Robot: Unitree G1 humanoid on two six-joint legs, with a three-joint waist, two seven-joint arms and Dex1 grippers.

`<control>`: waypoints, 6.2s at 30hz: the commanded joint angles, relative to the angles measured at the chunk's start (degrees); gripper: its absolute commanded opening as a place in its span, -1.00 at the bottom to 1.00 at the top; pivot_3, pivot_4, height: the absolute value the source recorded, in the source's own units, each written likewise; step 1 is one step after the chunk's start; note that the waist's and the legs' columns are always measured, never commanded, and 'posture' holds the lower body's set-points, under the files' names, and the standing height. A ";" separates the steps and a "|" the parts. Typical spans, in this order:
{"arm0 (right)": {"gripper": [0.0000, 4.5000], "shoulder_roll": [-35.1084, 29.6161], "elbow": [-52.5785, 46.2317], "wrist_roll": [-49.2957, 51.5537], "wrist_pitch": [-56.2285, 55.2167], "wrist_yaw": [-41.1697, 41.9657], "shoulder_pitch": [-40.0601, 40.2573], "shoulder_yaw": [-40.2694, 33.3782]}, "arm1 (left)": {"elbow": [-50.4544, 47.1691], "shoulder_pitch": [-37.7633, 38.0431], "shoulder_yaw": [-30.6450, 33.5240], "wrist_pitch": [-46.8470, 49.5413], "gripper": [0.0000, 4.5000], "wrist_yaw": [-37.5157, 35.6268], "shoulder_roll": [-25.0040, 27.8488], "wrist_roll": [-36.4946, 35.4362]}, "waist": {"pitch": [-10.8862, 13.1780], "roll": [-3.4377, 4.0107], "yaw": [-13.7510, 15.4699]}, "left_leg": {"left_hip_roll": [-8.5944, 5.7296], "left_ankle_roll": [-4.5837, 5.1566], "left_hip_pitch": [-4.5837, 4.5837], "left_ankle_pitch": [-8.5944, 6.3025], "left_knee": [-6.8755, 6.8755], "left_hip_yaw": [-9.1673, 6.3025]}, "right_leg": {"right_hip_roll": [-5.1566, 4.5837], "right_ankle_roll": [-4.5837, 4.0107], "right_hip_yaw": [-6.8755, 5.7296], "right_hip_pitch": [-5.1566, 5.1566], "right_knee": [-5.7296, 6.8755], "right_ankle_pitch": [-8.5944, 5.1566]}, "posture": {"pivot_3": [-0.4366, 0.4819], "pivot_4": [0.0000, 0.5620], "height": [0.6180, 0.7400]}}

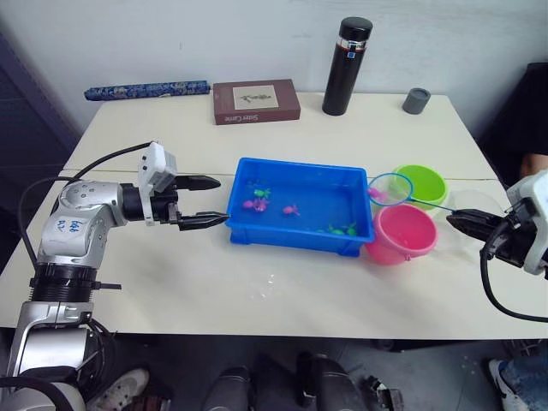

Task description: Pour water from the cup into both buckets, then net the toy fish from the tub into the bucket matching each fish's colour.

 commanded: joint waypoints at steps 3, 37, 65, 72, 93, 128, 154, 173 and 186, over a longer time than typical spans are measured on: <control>-1.00 0.50 -3.48 -2.63 -2.26 -2.52 4.61 -5.34 | 2.20 -2.98 -0.26 -2.17 0.99 -1.33 -0.77 1.12 | 0.00 0.00 0.24 | 0.00 0.00 0.00 0.00 0.00 -0.01 | 0.01 0.00 0.00 0.00 0.01 0.00 | -0.05 -0.47 1.00; -1.00 0.60 -16.71 -39.83 -36.22 -1.58 29.91 -7.01 | 19.32 -13.70 -2.68 -10.59 0.99 -7.87 -8.05 7.16 | -0.01 -0.01 0.20 | -0.05 0.02 0.06 0.02 0.04 0.11 | 0.19 0.07 0.05 0.07 0.05 0.04 | -0.05 -0.47 1.00; -1.00 5.79 -9.03 -59.91 -66.06 -7.06 28.49 -9.20 | 20.35 -13.32 -2.24 -11.30 0.99 -8.49 -10.72 7.36 | -0.01 -0.02 0.11 | -0.08 0.04 0.11 0.04 0.07 0.17 | 0.23 0.08 0.14 0.09 0.10 0.04 | -0.05 -0.47 1.00; -1.00 4.62 -12.09 -42.86 -37.12 0.82 7.18 6.53 | 15.82 -9.46 0.48 -8.87 0.99 -6.27 -7.15 6.40 | -0.02 -0.01 -1.03 | -0.01 0.02 0.22 0.05 0.10 0.24 | 0.26 0.07 0.22 0.10 0.20 0.04 | -0.05 -0.47 1.00; -1.00 8.39 6.05 -29.83 -12.98 6.30 -29.03 44.08 | -11.89 16.46 14.73 5.66 0.99 5.15 5.39 -1.35 | -0.01 -0.01 -1.41 | 0.01 -0.06 0.11 0.04 0.03 -0.01 | 0.03 -0.12 0.03 -0.03 0.23 -0.07 | -0.05 -0.47 1.00; -1.00 10.31 14.61 -35.88 -22.30 6.72 -32.05 52.35 | -18.61 21.96 16.99 8.09 0.99 10.22 7.42 -6.04 | -0.01 0.00 -1.47 | 0.01 -0.08 0.10 0.03 0.01 0.00 | 0.02 -0.12 0.02 -0.02 0.14 -0.07 | -0.05 -0.47 1.00; -1.00 21.72 15.69 -30.60 -11.47 2.76 -35.49 49.59 | -20.32 23.39 18.33 8.99 0.99 11.41 7.61 -6.32 | -0.01 0.01 -1.56 | 0.02 -0.09 0.10 0.02 -0.03 -0.01 | 0.01 -0.12 0.01 -0.03 0.13 -0.07 | -0.05 -0.47 1.00; -1.00 15.84 14.11 -30.01 -10.00 2.06 -33.72 49.77 | -18.85 21.59 17.20 8.35 0.99 10.96 7.28 -5.85 | 0.00 0.02 -1.56 | 0.02 -0.09 0.10 0.01 -0.07 -0.01 | 0.02 -0.13 0.01 -0.04 0.10 -0.07 | -0.05 -0.47 1.00; -1.00 18.34 14.39 -29.34 -10.27 2.40 -33.86 53.48 | -19.15 23.35 18.25 8.47 0.99 10.75 7.97 -5.94 | 0.00 0.02 -1.59 | 0.03 -0.09 0.10 0.01 -0.09 -0.01 | 0.02 -0.13 0.01 -0.05 0.08 -0.07 | -0.05 -0.47 1.00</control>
